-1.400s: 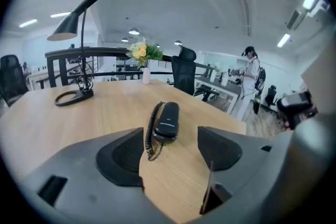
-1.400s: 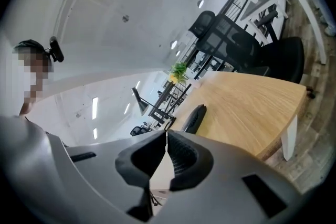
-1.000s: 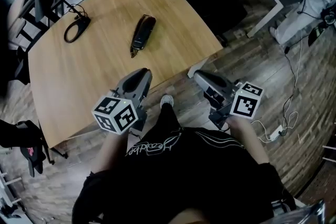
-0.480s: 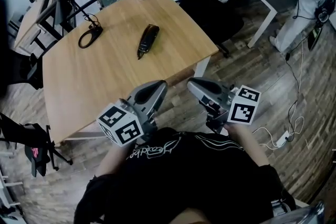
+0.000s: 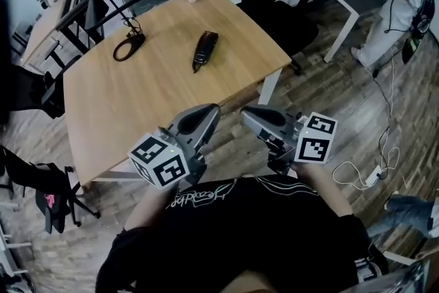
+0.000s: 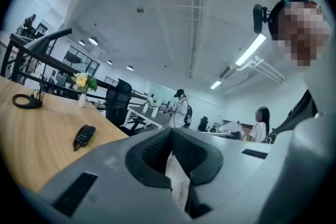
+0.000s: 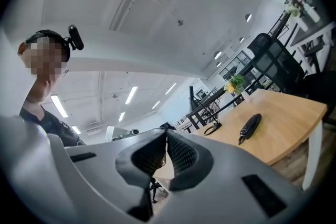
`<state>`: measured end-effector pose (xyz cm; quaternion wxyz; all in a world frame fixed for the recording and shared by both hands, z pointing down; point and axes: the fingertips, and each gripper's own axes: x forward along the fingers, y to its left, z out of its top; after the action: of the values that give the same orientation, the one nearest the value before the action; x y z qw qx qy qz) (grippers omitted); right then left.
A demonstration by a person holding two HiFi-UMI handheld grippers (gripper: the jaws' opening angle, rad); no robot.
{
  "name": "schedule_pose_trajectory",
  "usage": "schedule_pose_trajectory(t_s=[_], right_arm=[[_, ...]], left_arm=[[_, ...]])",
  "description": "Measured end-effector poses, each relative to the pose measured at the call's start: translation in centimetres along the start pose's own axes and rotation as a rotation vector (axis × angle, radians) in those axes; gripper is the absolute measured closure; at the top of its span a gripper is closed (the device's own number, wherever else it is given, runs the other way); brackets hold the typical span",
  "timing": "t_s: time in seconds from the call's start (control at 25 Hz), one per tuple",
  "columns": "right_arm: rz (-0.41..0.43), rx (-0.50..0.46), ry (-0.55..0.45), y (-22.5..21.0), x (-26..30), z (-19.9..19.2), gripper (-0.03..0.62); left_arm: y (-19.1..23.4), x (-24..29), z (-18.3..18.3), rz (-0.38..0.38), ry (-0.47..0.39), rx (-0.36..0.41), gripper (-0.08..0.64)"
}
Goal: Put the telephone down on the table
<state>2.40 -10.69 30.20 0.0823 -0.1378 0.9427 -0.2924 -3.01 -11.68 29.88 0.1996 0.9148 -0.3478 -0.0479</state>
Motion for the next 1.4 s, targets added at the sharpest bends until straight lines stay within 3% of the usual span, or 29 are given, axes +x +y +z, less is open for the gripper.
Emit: schedule_pose_trajectory(t_s=[0.32, 0.72, 1.12, 1.4], right_arm=[[-0.037, 0.051, 0.001, 4.6, 4.3, -5.8, 0.552], [-0.097, 0.025, -0.005, 10.1, 7.0, -11.3, 0.552], [-0.140, 0.021, -0.026, 13.3, 8.1, -13.9, 0.552], [-0.166, 0.035, -0.042, 13.4, 8.2, -14.8, 0.552]], left_arm=[[1.8, -9.3, -2.2, 0.033, 0.005, -0.066, 0.554], [0.4, -16.6, -3.4, -0.031, 0.008, -0.043, 0.552], [-0.6, -20.7, -4.1, -0.093, -0.003, -0.057, 0.552], [0.0, -21.1, -5.5, -0.093, 0.026, -0.081, 0.552]])
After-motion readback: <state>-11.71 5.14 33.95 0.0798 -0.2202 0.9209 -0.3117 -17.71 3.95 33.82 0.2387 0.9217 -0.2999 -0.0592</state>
